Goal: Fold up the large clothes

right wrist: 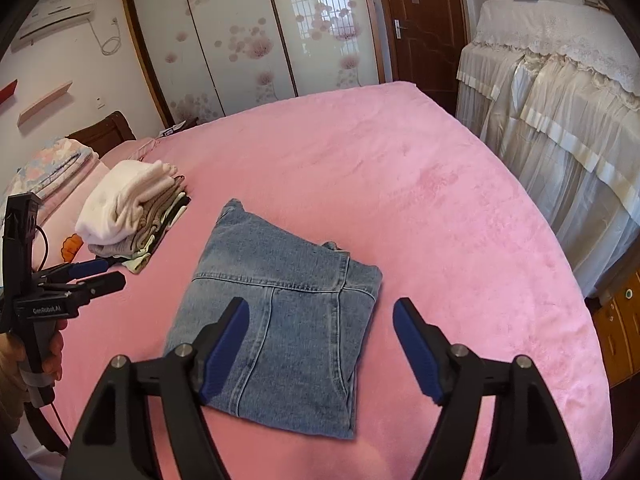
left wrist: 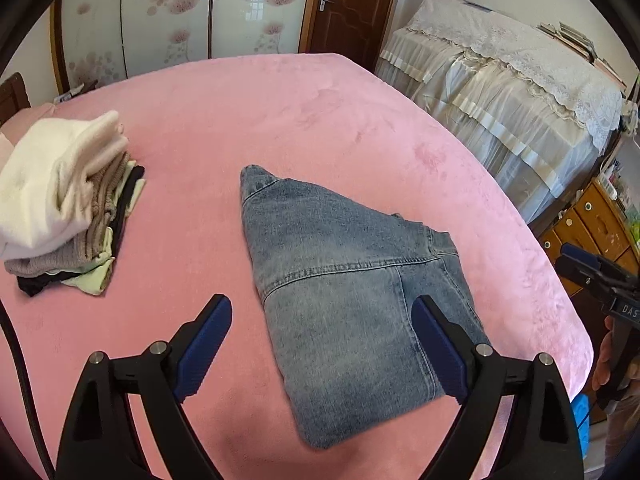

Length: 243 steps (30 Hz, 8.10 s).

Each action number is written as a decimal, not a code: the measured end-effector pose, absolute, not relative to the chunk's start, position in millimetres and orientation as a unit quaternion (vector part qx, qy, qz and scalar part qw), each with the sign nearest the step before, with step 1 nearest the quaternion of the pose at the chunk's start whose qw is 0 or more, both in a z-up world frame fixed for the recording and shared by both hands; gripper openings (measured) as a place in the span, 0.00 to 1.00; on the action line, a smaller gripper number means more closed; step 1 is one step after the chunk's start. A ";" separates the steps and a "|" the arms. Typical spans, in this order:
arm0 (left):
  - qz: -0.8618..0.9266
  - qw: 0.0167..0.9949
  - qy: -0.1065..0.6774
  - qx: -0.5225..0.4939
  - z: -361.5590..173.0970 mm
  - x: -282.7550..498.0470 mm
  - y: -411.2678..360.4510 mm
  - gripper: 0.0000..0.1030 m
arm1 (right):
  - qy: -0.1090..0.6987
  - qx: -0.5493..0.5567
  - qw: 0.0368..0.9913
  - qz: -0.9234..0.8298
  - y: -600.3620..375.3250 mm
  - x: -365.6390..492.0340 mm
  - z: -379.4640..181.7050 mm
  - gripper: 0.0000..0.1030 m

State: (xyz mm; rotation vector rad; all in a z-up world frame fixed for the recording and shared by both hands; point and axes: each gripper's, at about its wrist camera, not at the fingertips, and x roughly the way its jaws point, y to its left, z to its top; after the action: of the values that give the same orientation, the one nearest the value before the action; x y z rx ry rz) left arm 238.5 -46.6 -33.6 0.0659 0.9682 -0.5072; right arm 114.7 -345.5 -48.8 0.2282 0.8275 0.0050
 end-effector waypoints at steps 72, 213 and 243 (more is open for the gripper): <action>-0.258 0.815 0.518 0.019 -48.9 173.8 19.2 0.44 | 0.479 0.269 0.819 0.164 -218.7 98.1 -98.8 0.19; -0.005 0.903 0.429 0.003 36.2 -54.6 64.2 0.96 | 0.368 0.039 0.929 0.018 -93.5 -80.2 30.1 0.72; 0.001 0.901 0.433 0.016 32.5 -65.1 58.5 0.96 | 0.368 0.016 0.930 -0.006 -98.5 -92.7 22.1 0.73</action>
State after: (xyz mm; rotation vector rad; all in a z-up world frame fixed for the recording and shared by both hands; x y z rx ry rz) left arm -65.1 58.5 32.5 0.0324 0.8953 0.0020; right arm -92.7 -98.5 22.1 0.0332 0.7534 -0.0122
